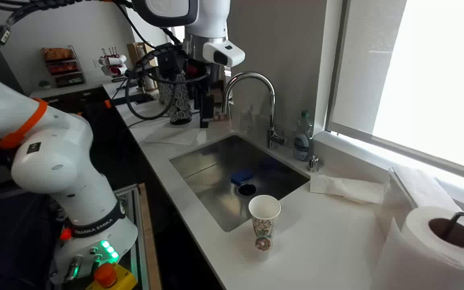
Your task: Put a paper towel on the countertop
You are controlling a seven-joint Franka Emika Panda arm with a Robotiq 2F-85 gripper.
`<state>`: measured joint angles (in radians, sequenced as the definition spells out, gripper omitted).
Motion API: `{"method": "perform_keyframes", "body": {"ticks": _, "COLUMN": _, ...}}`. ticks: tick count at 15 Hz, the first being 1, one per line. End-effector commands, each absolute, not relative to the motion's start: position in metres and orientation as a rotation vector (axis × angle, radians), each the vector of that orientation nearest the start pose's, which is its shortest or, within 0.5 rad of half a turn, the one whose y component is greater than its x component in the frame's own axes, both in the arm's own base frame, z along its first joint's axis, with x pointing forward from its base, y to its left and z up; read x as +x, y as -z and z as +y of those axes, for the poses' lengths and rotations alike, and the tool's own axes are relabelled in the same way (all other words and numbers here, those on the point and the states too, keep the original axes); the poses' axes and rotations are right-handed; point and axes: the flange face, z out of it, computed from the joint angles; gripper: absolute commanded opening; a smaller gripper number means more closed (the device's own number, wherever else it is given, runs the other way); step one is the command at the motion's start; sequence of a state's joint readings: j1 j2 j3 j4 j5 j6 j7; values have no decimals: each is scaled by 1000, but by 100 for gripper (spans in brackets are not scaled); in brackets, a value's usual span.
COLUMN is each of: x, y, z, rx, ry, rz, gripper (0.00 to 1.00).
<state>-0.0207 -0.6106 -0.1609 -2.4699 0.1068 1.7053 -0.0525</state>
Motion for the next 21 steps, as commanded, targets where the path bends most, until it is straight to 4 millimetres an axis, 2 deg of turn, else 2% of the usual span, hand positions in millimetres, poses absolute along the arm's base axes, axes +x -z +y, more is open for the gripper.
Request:
{"method": "perform_keyframes", "body": {"ticks": 1, "x": 345, "y": -489, "z": -58, "rx": -2918, "ry": -207, "rz": 169, "gripper": 100}}
{"method": "perform_keyframes", "body": {"ticks": 6, "x": 345, "y": -489, "z": -58, "rx": -2918, "ry": -207, "rz": 169, "gripper": 100}}
{"method": "perform_keyframes", "body": {"ticks": 7, "x": 355, "y": -492, "z": -66, "rx": -2945, "ry": -161, "rz": 247, "gripper": 100}}
{"method": "perform_keyframes", "body": {"ticks": 9, "x": 375, "y": -508, "z": -90, "rx": -2990, "ry": -18, "rz": 333, "gripper": 100}}
{"method": "perform_keyframes", "body": {"ticks": 14, "x": 442, "y": -546, "z": -164, "rx": -3166, "ry": 302, "rz": 469, "gripper": 100}}
{"method": "perform_keyframes", "body": {"ticks": 17, "x": 486, "y": -554, "z": -217, "rx": -3283, "ry": 517, "rz": 504, "gripper": 100}}
{"method": "perform_keyframes", "body": {"ticks": 20, "x": 523, "y": -559, "z": -261, "rx": -3237, "ry": 896, "rz": 562, "gripper": 100}}
{"method": "perform_keyframes", "body": {"ticks": 21, "x": 498, "y": -562, "z": -239, "rx": -3243, "ry": 778, "rz": 519, "gripper": 100}}
